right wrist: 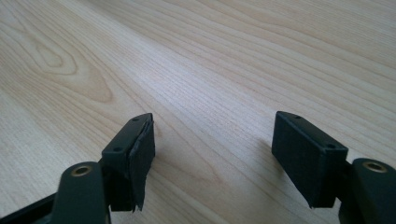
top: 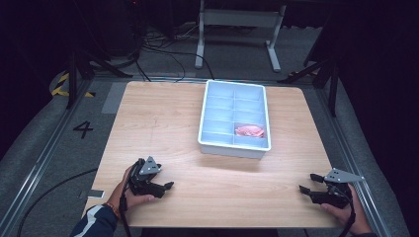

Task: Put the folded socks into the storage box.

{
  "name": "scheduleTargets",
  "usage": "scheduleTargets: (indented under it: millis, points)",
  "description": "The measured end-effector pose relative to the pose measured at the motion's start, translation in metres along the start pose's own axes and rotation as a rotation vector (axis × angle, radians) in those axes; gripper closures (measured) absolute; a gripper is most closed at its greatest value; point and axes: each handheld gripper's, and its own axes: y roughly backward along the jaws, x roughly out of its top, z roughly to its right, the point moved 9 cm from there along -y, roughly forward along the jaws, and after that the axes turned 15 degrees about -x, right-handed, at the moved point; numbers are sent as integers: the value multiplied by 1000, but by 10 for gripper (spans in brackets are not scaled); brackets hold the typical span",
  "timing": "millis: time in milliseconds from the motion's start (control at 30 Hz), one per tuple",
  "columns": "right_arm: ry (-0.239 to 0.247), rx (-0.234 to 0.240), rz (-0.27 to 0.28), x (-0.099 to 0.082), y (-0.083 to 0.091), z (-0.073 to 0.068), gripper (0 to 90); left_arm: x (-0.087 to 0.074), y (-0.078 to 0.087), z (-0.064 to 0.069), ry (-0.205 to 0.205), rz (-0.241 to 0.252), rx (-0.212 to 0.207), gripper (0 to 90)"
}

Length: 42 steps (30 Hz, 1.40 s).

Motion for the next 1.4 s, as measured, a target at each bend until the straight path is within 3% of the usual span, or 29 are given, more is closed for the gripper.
scheduleTargets:
  millis: [633, 1400]
  points:
    - [-28, -25, -7, -1, 1, 2, 307, 0, 0, 0, 1, -1, 0, 190]
    - [-24, -26, -6, -1, 0, 2, 299, 0, 0, -1, -7, -6, -2, 187]
